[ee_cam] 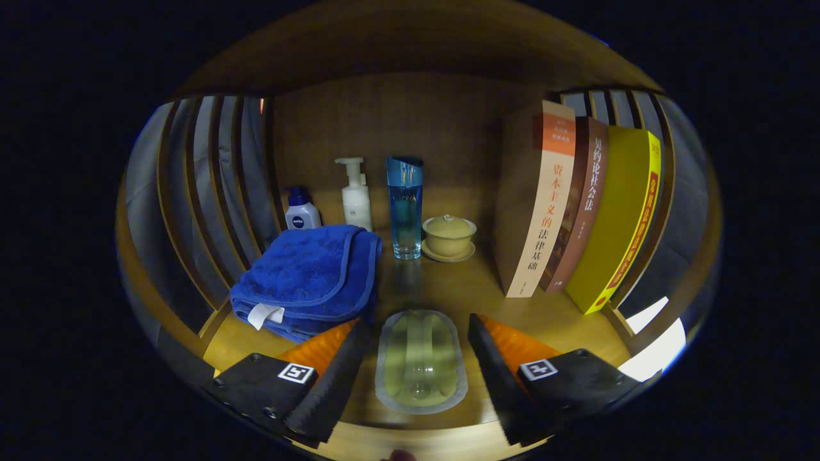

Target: Pull open the drawer, take out the items inside it, and place them on the countertop above the cabinet.

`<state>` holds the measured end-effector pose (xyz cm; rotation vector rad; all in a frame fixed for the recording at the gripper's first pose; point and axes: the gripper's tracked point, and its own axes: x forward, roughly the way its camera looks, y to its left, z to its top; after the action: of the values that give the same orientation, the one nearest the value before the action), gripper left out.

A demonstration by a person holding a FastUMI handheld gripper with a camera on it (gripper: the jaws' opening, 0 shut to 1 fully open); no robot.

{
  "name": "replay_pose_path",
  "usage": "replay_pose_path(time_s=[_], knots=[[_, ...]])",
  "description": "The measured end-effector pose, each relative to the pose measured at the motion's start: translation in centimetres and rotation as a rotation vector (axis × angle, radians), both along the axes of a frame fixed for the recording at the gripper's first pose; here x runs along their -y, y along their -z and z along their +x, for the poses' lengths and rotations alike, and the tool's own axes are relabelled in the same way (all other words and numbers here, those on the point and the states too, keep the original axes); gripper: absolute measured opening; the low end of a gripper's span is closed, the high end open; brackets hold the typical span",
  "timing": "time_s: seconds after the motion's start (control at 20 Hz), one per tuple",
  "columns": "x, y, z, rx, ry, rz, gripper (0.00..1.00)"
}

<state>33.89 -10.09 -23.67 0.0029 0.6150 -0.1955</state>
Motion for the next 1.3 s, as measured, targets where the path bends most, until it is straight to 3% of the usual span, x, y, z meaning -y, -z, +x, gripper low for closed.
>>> replay_pose_path(time_s=[0.25, 0.7, 1.3], knots=[[-0.3, -4.3, -1.1, 0.058, -0.005, -0.068, 0.99], [2.0, -14.9, -8.0, 0.207, 0.106, -0.198, 0.99], [-1.6, -23.0, -17.8, 0.449, 0.08, -0.199, 0.98]])
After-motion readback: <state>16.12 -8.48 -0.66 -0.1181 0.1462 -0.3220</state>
